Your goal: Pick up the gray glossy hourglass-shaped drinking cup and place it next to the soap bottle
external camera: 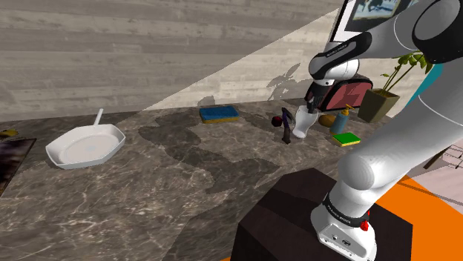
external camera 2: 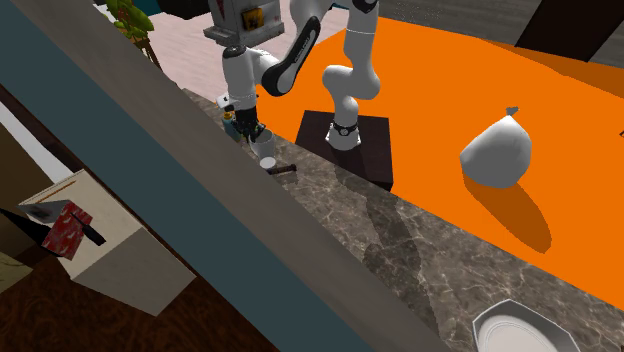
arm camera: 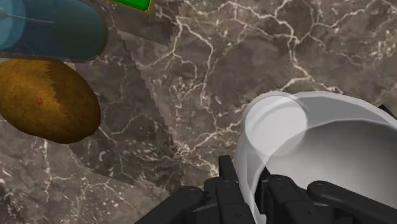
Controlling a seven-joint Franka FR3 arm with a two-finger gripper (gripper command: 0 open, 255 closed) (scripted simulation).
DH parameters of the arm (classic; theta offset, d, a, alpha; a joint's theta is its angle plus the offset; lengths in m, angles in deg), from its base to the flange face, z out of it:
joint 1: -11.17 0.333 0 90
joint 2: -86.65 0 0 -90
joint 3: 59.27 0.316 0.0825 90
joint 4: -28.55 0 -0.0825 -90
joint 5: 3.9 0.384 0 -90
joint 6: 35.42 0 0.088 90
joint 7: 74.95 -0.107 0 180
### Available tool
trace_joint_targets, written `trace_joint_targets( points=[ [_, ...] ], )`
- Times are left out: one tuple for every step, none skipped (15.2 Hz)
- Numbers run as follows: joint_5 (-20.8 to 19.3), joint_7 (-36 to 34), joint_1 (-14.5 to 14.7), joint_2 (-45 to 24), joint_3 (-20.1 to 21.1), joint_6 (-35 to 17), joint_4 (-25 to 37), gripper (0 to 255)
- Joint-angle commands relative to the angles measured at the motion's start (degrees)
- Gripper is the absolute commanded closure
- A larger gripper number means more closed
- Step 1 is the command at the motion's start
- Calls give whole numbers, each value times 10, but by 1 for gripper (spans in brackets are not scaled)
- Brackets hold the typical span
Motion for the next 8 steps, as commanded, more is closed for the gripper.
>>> trace_joint_targets(
  points=[
    [1, 0, 0, -1, 0, -2, -1, 255],
    [1, 0, 0, -1, 0, -2, -1, 255],
    [1, 0, 0, -1, 0, -2, -1, 255],
    [1, 0, 0, -1, 0, -2, -1, 255],
    [1, 0, 0, -1, 0, -2, -1, 255],
    [0, 0, 0, -1, 0, -2, -1, 0],
    [0, 0, 0, -1, 0, -2, -1, 0],
    [0, 0, 0, -1, 0, -2, -1, 0]
  ],
)
